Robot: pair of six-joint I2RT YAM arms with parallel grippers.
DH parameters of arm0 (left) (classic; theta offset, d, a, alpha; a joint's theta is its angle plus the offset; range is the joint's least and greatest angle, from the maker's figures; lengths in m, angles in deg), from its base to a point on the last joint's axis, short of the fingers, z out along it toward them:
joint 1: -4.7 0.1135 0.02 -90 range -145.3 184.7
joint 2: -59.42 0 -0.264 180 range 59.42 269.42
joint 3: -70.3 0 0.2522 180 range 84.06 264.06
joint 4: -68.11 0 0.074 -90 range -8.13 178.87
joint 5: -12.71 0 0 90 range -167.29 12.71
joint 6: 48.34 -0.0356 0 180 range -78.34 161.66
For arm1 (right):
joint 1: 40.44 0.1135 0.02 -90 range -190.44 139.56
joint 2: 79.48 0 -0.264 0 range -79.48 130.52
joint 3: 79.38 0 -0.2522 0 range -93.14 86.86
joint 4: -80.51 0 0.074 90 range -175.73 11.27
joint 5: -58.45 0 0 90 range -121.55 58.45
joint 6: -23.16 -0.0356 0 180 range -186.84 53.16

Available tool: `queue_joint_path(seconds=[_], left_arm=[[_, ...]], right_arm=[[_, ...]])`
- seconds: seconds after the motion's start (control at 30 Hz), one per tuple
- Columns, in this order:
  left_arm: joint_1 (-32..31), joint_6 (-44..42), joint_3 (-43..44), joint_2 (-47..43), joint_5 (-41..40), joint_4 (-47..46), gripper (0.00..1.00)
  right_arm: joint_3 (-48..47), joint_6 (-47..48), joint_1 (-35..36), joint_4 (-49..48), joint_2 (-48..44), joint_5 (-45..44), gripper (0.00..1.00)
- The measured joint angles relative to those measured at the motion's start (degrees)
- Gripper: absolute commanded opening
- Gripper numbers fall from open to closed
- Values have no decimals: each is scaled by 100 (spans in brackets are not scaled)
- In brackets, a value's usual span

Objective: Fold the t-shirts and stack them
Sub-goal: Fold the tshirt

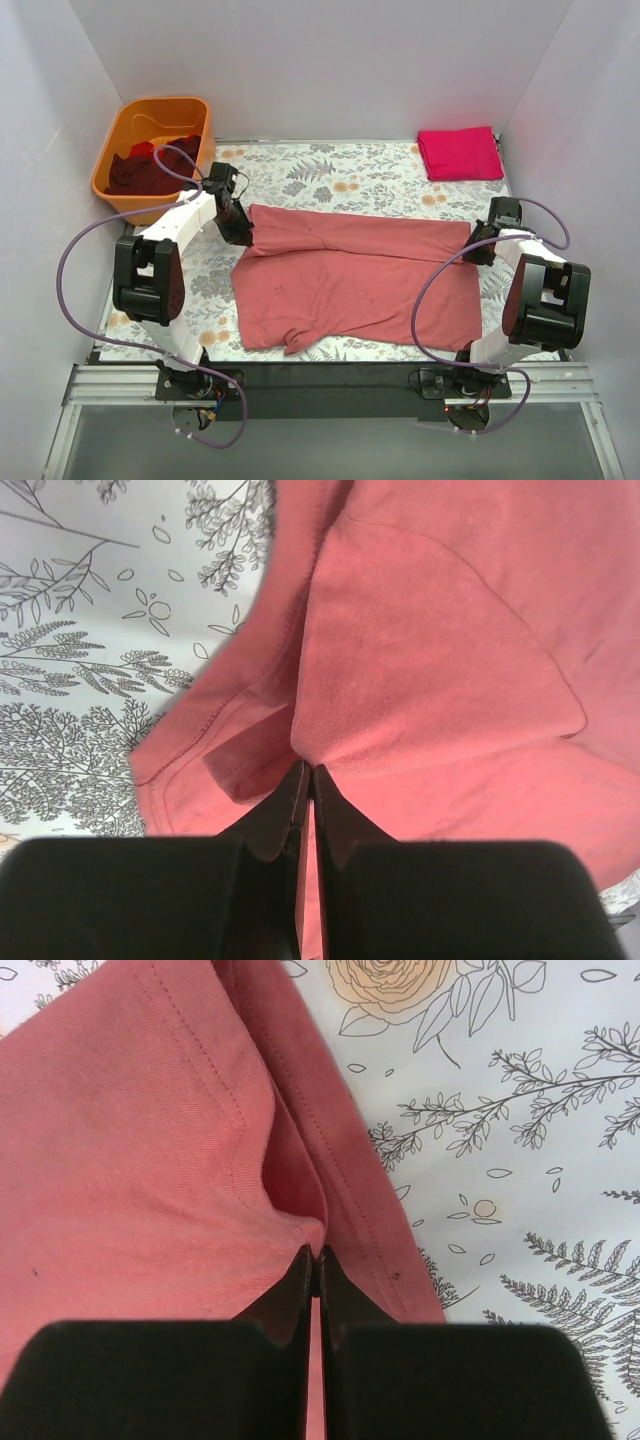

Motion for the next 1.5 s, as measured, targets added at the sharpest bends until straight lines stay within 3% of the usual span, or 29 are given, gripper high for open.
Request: queue_joint_path(seconds=[0.1,0.23,0.3,0.43,0.5,0.57,0.67,0.73,0.93,1.1,1.3,1.5], left_arm=[[-2,90,-238,-2,24,-122,2],[-2,201,-498,-20,66,-345,27],[2,251,-518,-31,42,-385,34],[81,304,-450,-120,-61,-546,54],[177,315,-330,-146,-129,-647,56],[249,304,-107,-125,-149,-761,54],[323,238,420,131,-103,-973,44],[326,181,730,417,15,-1152,29],[326,35,927,1294,485,-1497,8],[321,57,925,1939,680,-1591,6],[330,136,1049,2065,667,-1698,0],[332,330,1432,2334,573,-1694,1]], right_arm=[[9,-4,0,-24,22,-35,9],[7,-15,0,-42,22,-57,25],[-7,-9,-2,-37,15,-46,33],[-245,2,-20,-39,4,59,34],[-442,-4,-79,-114,-11,238,34],[-610,-26,-195,-284,-26,487,33],[-789,-74,-378,-564,22,887,32],[-883,-127,-461,-804,157,1154,31],[-887,-326,-498,-1338,785,1897,28],[-885,-474,-549,-1668,1241,2107,27],[-981,-553,-769,-1958,1786,2186,26],[-1853,-627,-824,-2138,2588,2481,25]])
